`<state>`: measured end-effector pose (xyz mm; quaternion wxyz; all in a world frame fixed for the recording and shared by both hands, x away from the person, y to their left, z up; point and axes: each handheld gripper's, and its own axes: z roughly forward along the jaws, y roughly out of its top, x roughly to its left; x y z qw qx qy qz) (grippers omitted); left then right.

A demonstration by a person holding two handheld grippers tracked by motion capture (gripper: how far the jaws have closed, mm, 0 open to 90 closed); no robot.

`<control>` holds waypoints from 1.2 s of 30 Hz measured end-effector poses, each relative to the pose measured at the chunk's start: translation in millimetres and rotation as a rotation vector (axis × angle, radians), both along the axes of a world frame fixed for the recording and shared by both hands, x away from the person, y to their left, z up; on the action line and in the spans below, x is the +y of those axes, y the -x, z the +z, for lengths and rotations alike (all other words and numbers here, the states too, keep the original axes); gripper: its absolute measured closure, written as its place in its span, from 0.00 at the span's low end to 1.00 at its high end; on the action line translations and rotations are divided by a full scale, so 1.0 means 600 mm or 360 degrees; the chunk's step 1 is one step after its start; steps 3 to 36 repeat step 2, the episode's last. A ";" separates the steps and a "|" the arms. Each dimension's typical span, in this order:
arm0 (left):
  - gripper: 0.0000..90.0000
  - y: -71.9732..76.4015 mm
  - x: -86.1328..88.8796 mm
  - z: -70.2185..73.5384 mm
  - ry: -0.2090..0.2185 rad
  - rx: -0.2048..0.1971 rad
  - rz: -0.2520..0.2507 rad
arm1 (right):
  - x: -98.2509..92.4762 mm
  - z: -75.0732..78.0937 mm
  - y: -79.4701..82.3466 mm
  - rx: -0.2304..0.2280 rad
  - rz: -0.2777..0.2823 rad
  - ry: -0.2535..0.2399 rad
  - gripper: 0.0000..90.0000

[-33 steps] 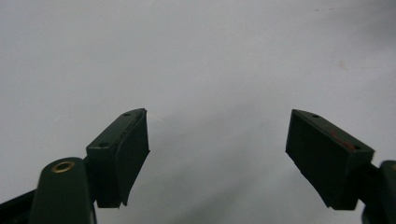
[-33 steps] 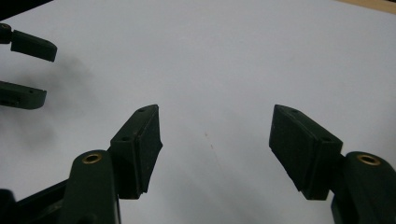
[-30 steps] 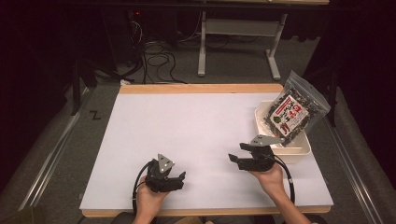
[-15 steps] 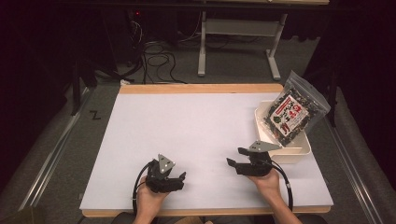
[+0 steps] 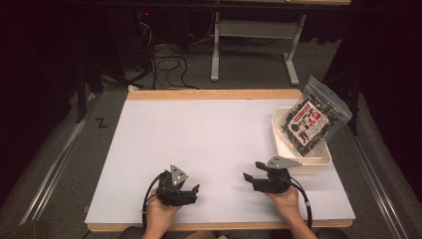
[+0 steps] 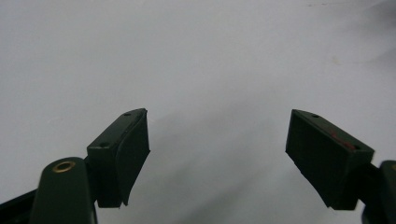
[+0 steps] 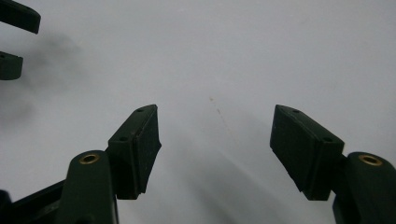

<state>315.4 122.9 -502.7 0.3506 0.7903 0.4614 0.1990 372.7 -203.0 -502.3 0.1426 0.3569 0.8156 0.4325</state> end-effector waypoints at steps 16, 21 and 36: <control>0.24 0.000 0.000 0.000 -0.0010 -0.0002 0.0002 | 0.001 -0.003 0.000 0.0009 0.0006 0.0005 0.37; 0.24 0.000 0.000 0.000 -0.0010 -0.0002 0.0002 | 0.001 -0.003 0.000 0.0009 0.0006 0.0005 0.37; 0.24 0.000 0.000 0.000 -0.0010 -0.0002 0.0002 | 0.001 -0.003 0.000 0.0009 0.0006 0.0005 0.37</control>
